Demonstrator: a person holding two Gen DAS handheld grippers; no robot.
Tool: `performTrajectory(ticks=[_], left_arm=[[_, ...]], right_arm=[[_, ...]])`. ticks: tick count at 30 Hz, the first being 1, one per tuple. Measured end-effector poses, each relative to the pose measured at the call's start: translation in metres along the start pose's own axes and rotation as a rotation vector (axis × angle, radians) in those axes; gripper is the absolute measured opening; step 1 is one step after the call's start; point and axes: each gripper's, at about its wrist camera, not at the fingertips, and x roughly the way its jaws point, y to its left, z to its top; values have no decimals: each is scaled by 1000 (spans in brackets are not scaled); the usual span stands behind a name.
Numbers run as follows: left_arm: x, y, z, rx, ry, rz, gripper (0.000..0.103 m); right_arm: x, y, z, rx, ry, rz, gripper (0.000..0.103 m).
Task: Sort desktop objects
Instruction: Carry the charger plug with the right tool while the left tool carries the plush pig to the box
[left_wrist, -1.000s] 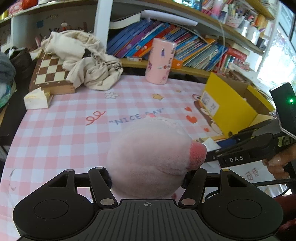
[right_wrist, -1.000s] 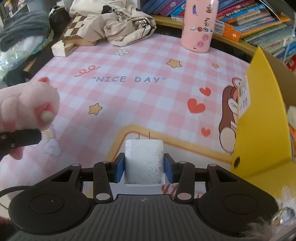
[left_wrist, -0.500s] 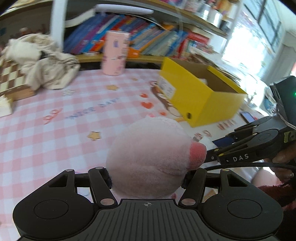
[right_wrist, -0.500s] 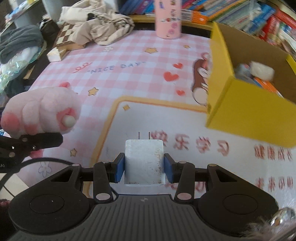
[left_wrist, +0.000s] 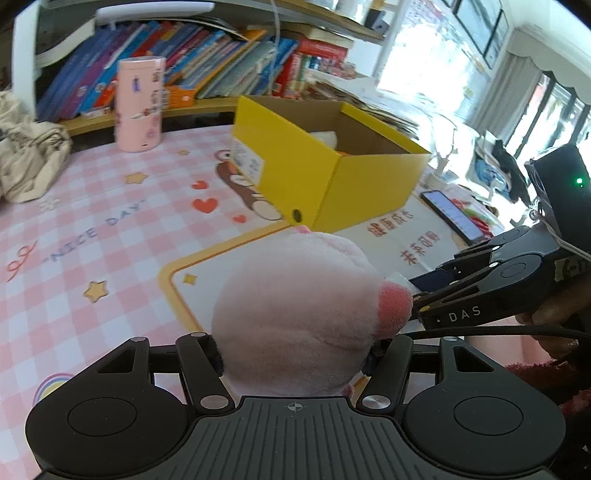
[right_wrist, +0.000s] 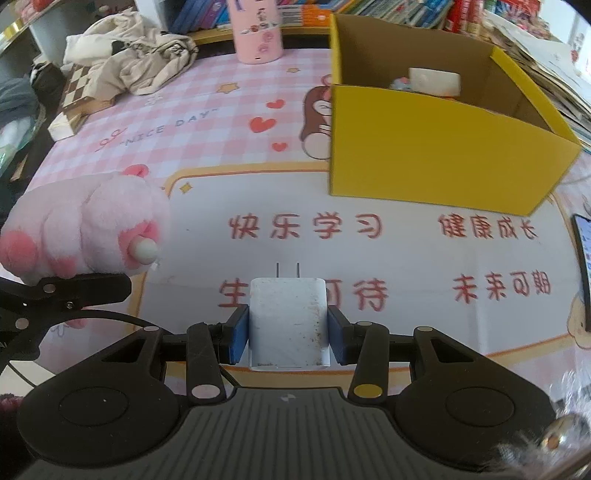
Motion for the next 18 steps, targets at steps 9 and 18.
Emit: performTrajectory(ticks=[9,18], left_arm=[[21,-26,11,55,29,-34,61],[40,-54,25,96,41,-45,61]], right_arm=[[-8,-35,-12,79,-11,-25,41],[-16,-69,-17,118,-24,-30,41]])
